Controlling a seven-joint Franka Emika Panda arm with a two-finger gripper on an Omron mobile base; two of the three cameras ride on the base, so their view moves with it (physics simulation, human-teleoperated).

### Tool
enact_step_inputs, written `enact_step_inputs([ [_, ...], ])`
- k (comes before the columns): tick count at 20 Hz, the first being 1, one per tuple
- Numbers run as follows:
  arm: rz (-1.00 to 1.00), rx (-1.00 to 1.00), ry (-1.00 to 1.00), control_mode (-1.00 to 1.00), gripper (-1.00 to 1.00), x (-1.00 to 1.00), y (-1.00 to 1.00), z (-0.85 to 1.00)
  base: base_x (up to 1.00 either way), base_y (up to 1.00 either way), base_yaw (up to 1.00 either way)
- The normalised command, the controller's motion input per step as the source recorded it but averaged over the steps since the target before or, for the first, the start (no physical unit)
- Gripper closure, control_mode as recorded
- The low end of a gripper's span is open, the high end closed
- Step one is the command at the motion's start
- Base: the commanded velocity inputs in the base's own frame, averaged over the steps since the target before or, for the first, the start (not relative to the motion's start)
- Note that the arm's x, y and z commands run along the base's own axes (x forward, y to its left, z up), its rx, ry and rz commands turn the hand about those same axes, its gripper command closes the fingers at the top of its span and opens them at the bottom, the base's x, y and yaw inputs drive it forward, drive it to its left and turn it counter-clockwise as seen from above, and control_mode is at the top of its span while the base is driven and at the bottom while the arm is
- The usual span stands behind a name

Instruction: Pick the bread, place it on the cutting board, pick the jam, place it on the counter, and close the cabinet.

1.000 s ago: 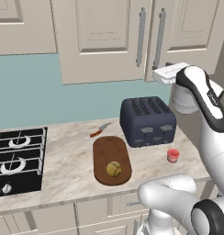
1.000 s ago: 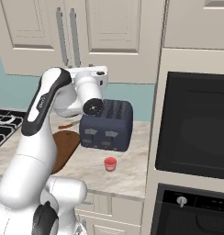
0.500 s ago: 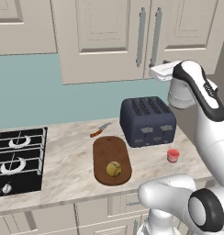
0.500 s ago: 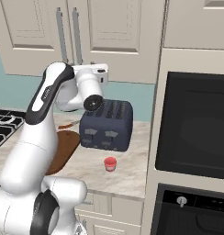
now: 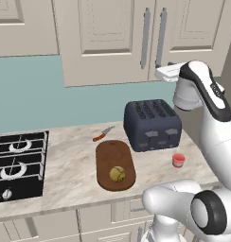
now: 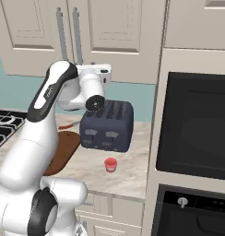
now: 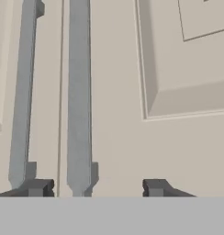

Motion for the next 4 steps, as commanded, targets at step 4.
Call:
enact_step_inputs([
  [4, 0.0, 0.0, 0.0, -1.0, -1.0, 0.12, 0.0, 0.0, 0.0, 0.0, 0.0],
])
